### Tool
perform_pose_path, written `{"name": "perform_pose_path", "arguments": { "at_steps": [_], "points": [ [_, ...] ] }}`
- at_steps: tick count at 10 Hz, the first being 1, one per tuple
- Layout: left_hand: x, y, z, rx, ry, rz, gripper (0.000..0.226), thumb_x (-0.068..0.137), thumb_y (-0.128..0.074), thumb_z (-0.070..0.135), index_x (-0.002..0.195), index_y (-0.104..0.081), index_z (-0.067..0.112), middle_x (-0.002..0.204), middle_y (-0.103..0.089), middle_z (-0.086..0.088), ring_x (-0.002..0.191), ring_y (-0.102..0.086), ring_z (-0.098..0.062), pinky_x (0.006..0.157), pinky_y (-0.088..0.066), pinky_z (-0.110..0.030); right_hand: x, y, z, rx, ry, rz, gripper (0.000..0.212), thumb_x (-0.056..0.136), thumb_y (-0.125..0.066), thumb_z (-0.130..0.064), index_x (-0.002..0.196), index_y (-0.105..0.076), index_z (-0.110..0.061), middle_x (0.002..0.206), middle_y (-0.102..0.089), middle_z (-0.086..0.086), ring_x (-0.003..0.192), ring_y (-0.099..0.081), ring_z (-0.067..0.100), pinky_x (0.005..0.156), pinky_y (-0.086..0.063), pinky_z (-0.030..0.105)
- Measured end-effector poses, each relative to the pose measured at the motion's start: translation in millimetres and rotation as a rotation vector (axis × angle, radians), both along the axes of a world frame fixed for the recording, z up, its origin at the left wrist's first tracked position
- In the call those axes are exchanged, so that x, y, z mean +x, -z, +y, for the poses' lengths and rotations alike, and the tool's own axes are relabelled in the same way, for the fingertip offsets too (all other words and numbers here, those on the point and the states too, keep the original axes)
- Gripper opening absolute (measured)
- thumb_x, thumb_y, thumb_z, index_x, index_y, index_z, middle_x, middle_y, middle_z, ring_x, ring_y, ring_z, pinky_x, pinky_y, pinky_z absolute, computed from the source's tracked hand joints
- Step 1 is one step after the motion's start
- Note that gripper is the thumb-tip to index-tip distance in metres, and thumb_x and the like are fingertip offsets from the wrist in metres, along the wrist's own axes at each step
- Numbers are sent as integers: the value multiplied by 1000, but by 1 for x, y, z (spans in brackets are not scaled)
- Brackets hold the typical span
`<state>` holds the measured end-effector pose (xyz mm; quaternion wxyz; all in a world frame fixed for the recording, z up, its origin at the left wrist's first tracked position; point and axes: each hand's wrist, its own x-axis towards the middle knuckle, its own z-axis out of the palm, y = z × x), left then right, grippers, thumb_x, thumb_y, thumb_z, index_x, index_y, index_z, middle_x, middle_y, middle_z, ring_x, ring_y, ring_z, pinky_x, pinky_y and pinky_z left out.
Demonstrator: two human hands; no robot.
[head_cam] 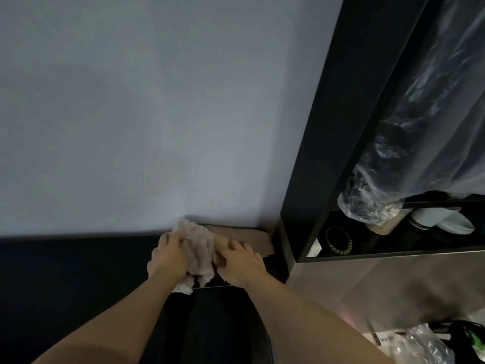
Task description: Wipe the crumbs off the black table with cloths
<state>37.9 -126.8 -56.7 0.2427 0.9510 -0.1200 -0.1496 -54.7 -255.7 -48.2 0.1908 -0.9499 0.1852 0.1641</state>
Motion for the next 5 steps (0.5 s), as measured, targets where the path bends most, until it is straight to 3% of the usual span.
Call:
{"name": "perform_pose_path", "arguments": {
  "at_steps": [1,2,3,4,5],
  "points": [
    [-4,13,-3,86,198,-15,55,101,-30,37,151,-13,22,160,6,-1,137,-28,-31,105,-34,-42,2,16,-1,-84,49,-9,59,97,-39,-30,150,-12,-28,158,-6,-1,143,-6,28,113,-13,45],
    [-10,24,-2,159,373,-88,58,102,-29,31,152,-1,23,158,19,-1,144,-16,-23,111,-29,-38,4,23,5,-155,106,-14,62,97,-38,-28,150,-6,-26,159,2,1,144,-1,29,115,-8,46],
    [-13,27,-7,442,407,-147,61,100,-28,28,152,5,21,157,20,-5,147,3,-21,115,-13,-47,3,22,7,-125,123,16,63,97,-36,-26,150,-3,-25,159,8,1,144,4,29,115,-5,47],
    [-7,12,-25,402,359,28,60,99,-30,32,152,-1,24,158,20,-6,146,7,-26,115,-9,-52,-1,6,6,-22,172,-72,56,97,-37,-29,149,-16,-25,158,-9,1,143,-9,26,114,-10,44],
    [-13,10,-6,165,330,-12,57,99,-35,34,151,-10,29,159,10,-5,146,3,-28,117,-14,-49,-37,-16,10,154,345,-413,32,95,-45,-28,126,-52,-22,128,-53,3,118,-48,20,98,-37,33]
  ]
}}
